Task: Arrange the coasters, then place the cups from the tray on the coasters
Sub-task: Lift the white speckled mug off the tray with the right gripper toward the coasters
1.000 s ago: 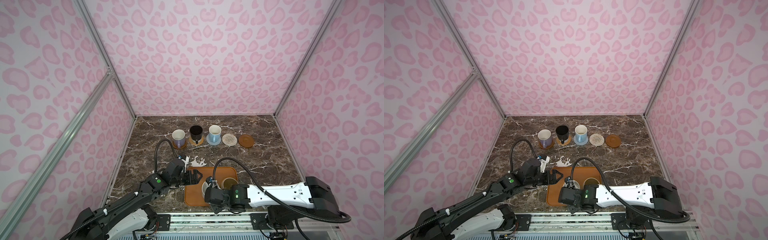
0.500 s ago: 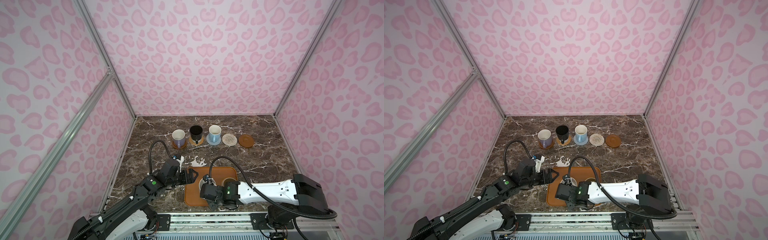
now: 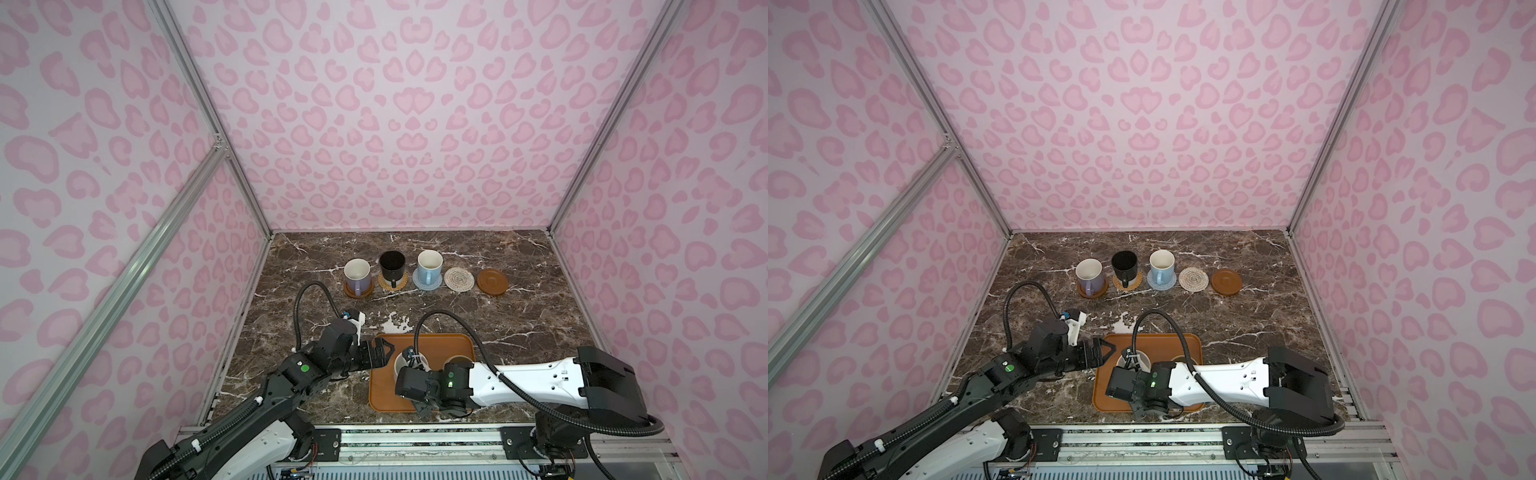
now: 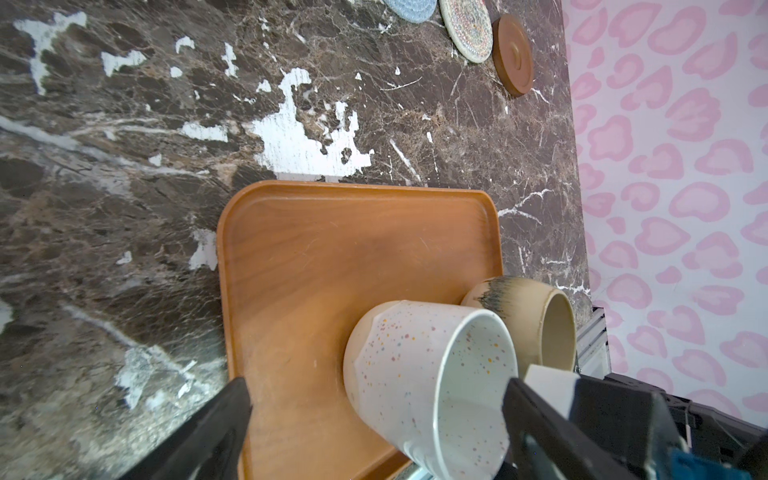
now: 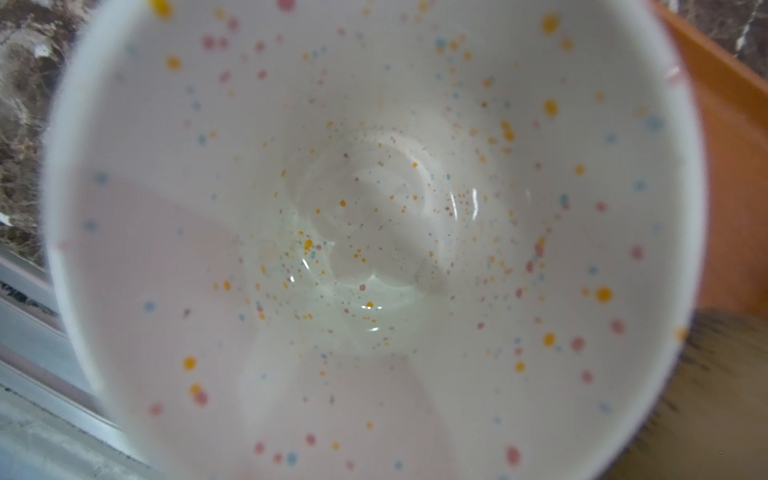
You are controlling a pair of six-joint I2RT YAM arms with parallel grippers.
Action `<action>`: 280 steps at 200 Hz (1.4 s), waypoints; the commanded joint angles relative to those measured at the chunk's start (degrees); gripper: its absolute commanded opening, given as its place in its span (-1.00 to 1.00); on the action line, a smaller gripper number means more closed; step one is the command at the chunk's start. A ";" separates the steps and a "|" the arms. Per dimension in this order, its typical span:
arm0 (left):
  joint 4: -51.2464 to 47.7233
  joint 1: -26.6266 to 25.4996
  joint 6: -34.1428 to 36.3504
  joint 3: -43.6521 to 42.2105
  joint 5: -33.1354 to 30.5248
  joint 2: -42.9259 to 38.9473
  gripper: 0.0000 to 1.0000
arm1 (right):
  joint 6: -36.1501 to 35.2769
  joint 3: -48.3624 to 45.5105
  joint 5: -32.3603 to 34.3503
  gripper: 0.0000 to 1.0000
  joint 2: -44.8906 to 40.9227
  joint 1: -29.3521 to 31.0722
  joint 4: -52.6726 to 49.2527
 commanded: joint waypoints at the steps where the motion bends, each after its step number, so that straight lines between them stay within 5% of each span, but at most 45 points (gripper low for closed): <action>1: 1.49 0.10 0.45 0.05 1.05 -0.65 0.92 | -0.79 0.78 3.96 -0.98 -0.27 -0.32 0.28; 128: -2.09 0.08 1.83 10.50 1.53 -3.71 0.94 | -8.59 6.38 6.38 -1.00 -5.81 -10.66 -0.15; 280: 6.26 0.07 3.24 27.06 -0.21 14.41 0.94 | -21.37 12.36 0.52 -1.00 -6.54 -35.73 1.00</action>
